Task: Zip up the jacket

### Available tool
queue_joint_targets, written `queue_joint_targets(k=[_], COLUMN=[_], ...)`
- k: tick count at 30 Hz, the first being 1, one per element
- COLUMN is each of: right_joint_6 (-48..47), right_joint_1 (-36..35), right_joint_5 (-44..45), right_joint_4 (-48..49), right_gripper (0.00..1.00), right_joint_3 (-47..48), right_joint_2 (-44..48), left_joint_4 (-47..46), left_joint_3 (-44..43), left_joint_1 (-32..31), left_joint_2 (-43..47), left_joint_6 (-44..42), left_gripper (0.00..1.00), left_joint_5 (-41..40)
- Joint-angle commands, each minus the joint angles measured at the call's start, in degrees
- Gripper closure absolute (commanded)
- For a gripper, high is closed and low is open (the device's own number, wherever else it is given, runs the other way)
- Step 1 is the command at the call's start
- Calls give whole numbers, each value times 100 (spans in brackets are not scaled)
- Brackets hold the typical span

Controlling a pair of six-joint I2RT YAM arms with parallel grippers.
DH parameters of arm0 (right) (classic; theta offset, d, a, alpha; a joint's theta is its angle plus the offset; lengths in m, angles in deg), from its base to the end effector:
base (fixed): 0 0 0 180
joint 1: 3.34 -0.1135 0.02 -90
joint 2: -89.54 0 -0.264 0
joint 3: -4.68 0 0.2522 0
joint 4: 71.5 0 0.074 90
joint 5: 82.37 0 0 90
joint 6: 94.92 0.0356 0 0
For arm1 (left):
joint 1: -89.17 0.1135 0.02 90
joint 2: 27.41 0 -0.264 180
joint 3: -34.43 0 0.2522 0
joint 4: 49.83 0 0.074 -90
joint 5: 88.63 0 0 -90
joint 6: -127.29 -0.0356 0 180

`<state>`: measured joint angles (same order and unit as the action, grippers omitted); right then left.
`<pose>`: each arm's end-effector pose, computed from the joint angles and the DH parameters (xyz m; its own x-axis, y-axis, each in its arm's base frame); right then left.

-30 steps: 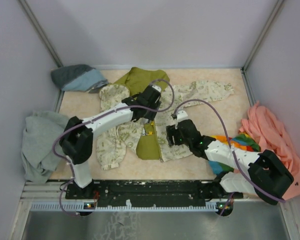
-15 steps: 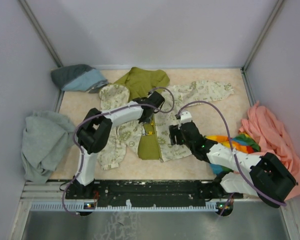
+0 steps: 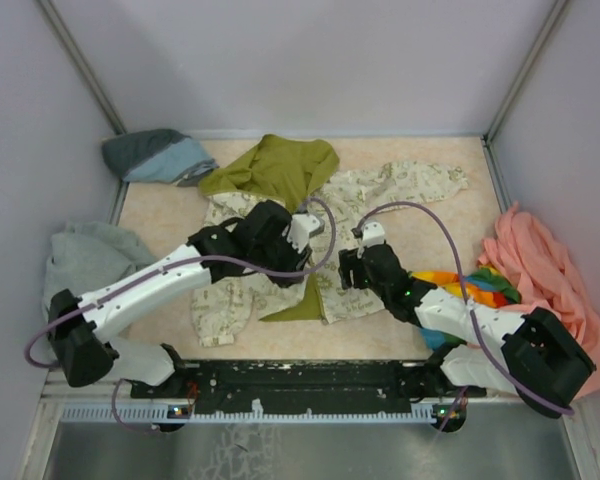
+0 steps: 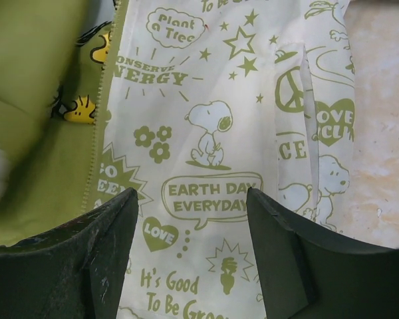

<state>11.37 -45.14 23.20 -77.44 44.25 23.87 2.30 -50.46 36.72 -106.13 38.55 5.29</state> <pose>0.1775 0.1459 0.1856 -0.5121 -0.0954 -0.8536 -0.3426 0.9340 0.1011 0.1780 -0.2355 0.3208 -0.4560 0.5572 -0.6939 0.8101 0.5827 -0.0644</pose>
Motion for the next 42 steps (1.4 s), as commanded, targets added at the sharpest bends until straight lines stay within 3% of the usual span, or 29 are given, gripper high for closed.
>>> queue_joint_targets(k=[1, 5, 9, 11, 15, 20, 29, 34, 42], right_joint_6=[64, 27, -72, -101, -238, -323, -543, -1125, -2095], right_joint_1=[67, 71, 74, 71, 75, 76, 46, -216, -734], right_joint_5=[-198, -893, -1867, -2274, -3167, -3843, -4887, -4729, -3666], right_joint_4=[457, 385, 435, 415, 398, 475, 556, 114, -742], right_gripper=[33, 32, 32, 32, 32, 34, 34, 34, 32], right_joint_3=[-61, 59, 290, 508, 1050, 1759, 2839, 3464, 4218], right_joint_2=[309, 378, 215, -1, -600, -1539, -2938, -3568, -4114], left_joint_4=[31, -590, -1193, -1270, -1288, -1399, -2239, -2459, -2955], left_joint_3=[866, 1232, 1638, 1802, 2185, 2589, 3069, 3237, 3595], left_joint_1=[-5, -30, 82, 591, 1633, 1869, 2203, 2425, 2696], left_joint_2=[-234, 455, 1179, 1294, 1162, 944, 672, 783, 815], left_joint_6=[386, 716, 1383, 1722, 2515, 3050, 3219, 3280, 3499], left_gripper=[54, 32, 13, 10, 9, 7, 13, 19, 34], left_joint_5=[1750, 1851, -14, -503, -524, -1212, -1115, -1002, -907])
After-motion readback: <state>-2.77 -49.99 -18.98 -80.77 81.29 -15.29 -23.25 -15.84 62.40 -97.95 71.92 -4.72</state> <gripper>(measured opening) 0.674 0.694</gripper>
